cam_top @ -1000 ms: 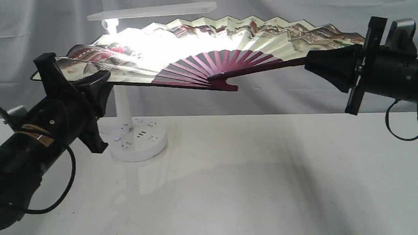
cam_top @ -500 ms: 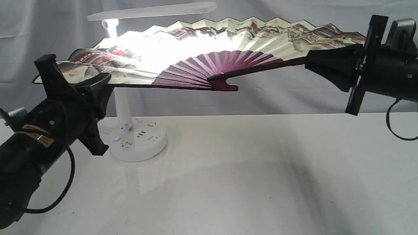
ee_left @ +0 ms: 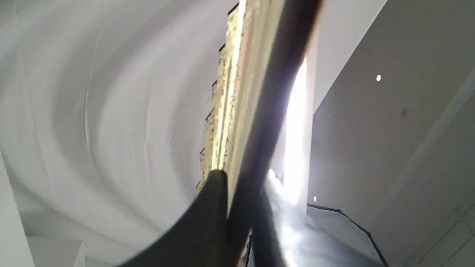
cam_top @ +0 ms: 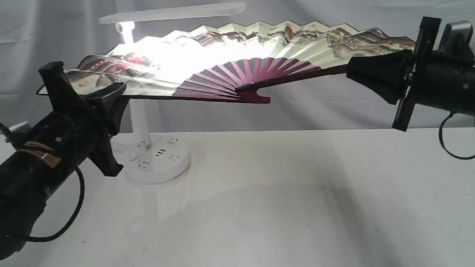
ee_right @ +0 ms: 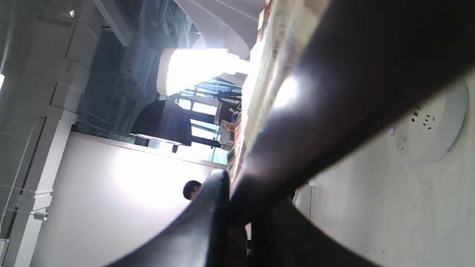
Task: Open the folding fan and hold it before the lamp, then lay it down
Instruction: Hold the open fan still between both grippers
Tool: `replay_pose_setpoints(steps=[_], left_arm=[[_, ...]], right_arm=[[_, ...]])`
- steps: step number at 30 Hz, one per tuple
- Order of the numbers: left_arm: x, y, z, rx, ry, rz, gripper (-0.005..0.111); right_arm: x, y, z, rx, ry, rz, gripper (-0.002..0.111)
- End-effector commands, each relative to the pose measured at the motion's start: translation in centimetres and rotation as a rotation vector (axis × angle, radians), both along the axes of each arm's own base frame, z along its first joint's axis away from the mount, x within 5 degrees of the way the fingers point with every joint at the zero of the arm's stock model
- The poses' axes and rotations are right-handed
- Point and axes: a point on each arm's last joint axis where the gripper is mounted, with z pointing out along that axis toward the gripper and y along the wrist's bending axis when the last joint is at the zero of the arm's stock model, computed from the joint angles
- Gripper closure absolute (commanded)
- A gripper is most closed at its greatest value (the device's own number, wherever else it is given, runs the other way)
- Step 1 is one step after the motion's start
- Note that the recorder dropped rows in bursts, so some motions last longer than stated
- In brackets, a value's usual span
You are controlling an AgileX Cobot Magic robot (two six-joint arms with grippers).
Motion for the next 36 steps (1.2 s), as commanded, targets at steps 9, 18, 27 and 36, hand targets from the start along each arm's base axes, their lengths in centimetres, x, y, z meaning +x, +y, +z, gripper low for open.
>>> replay_pose_setpoints(steps=[9, 18, 27, 36], left_arm=[[0.2, 1.6, 1.7, -0.173, -0.065, 0.099, 0.107], [-0.3, 1.8, 0.8, -0.165, -0.026, 0.104, 0.107], [-0.3, 1.8, 1.1, -0.18, -0.062, 0.103, 0.107], [-0.3, 1.8, 1.1, -0.18, -0.062, 0.103, 0.107]], right_arm=[[-0.6, -0.7, 1.6, -0.082, -0.039, -0.06, 0.108], [-0.9, -0.6, 1.2, -0.072, -0.017, -0.059, 0.108], [-1.0, -0.5, 1.0, -0.071, -0.012, -0.059, 0.108], [-1.0, -0.5, 1.0, -0.071, -0.012, -0.059, 0.108]])
